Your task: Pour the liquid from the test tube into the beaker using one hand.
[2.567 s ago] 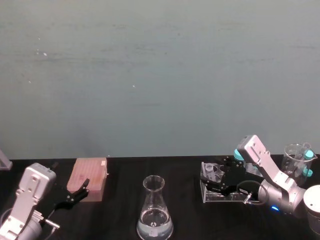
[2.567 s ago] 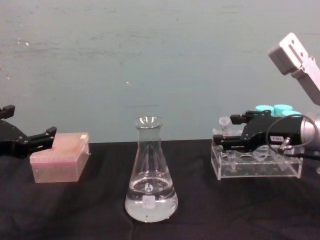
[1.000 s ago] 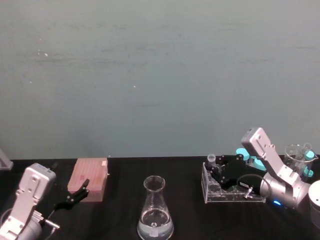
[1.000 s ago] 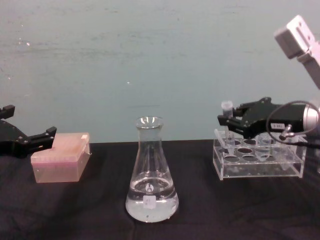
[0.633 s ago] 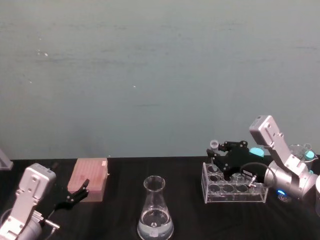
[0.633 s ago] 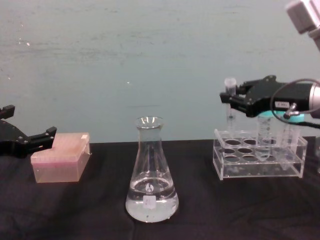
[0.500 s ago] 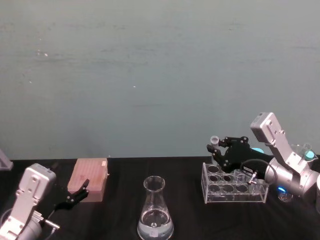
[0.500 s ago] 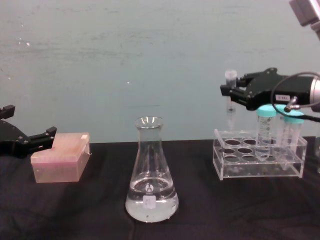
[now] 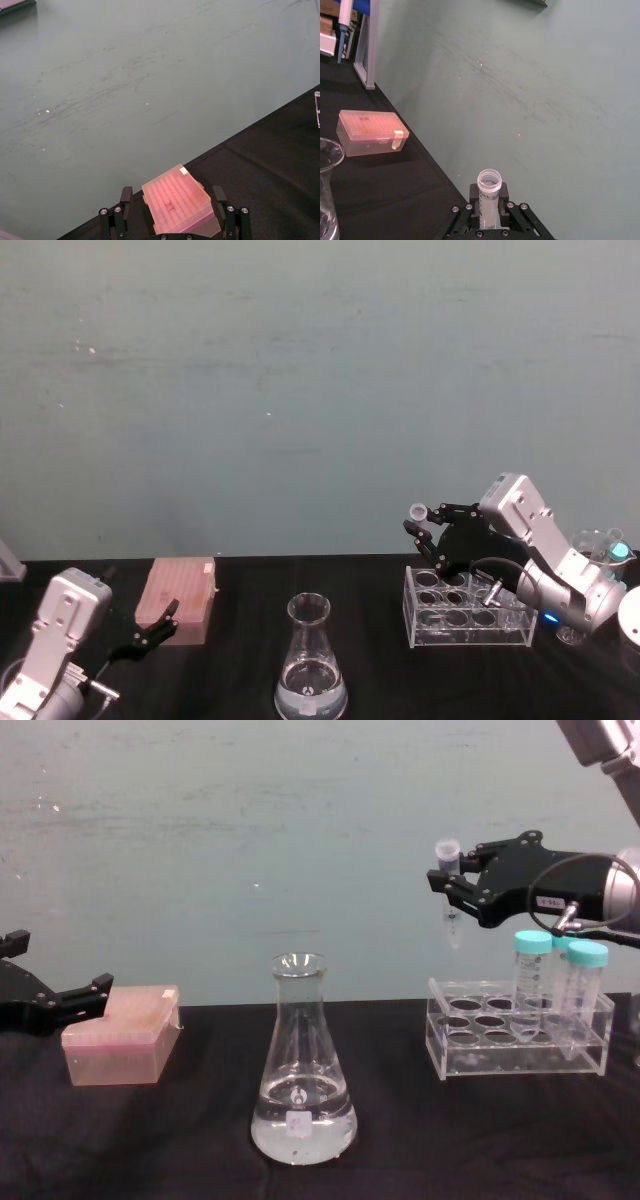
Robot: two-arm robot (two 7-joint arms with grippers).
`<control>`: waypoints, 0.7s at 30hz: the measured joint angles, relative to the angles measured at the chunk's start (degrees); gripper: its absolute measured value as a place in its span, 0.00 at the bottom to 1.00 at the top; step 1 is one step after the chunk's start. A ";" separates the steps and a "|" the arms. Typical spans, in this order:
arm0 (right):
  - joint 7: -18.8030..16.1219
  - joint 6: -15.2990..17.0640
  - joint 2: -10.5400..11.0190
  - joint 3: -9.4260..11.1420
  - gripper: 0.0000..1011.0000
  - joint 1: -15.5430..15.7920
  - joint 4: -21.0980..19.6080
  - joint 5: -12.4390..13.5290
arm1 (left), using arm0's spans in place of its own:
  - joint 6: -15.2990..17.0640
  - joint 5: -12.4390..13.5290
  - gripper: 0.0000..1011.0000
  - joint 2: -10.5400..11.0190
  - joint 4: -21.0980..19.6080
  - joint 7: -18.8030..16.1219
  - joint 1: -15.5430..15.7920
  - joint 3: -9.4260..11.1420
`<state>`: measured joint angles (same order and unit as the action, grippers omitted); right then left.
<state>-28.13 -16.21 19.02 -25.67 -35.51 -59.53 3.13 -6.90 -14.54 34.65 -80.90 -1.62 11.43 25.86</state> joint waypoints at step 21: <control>3.40 -4.14 -0.38 -2.60 0.21 1.87 -5.27 -8.10 | 0.00 0.00 0.99 0.00 0.00 0.00 0.00 0.00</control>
<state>-24.73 -20.35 18.64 -28.27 -33.64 -64.79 -4.97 -6.91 -14.55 34.65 -80.90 -1.62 11.43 25.86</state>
